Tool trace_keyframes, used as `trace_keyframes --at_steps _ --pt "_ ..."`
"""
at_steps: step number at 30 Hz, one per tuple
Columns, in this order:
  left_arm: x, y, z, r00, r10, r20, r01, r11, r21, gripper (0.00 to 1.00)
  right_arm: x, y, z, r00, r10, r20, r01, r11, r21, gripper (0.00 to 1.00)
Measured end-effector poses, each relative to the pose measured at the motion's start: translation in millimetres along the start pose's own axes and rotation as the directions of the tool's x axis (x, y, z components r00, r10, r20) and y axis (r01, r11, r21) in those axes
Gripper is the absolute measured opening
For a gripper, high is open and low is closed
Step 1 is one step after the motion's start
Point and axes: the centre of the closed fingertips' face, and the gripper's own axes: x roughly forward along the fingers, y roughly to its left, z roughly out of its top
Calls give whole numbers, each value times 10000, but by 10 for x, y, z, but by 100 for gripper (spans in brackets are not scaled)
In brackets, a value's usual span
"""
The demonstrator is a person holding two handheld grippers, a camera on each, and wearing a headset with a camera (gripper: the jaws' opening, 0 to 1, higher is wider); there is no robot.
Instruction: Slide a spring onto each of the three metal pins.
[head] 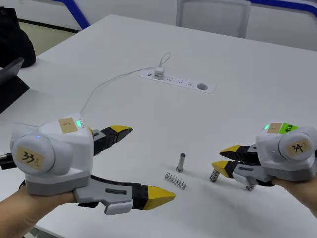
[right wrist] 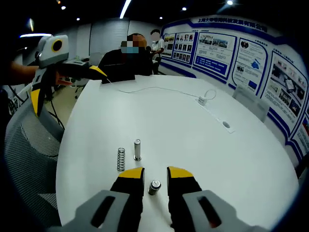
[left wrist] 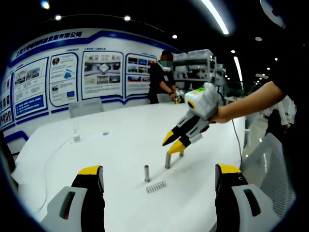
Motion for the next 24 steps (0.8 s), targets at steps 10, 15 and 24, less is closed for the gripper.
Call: trace_keyframes --at_steps 10,15,24 --pt "-109 17 -43 9997 181 -157 -180 9998 22 98 222 475 102 9950 973 218 -967 9949 -279 19" --pt "-181 75 -94 9991 357 -243 -357 9994 -8 98 366 650 -13 9899 1406 -180 -1411 9895 -312 19" --pt "-231 151 -205 9978 481 -458 -489 9987 -169 98 594 711 -253 9838 1566 -873 -1576 9875 -44 19"
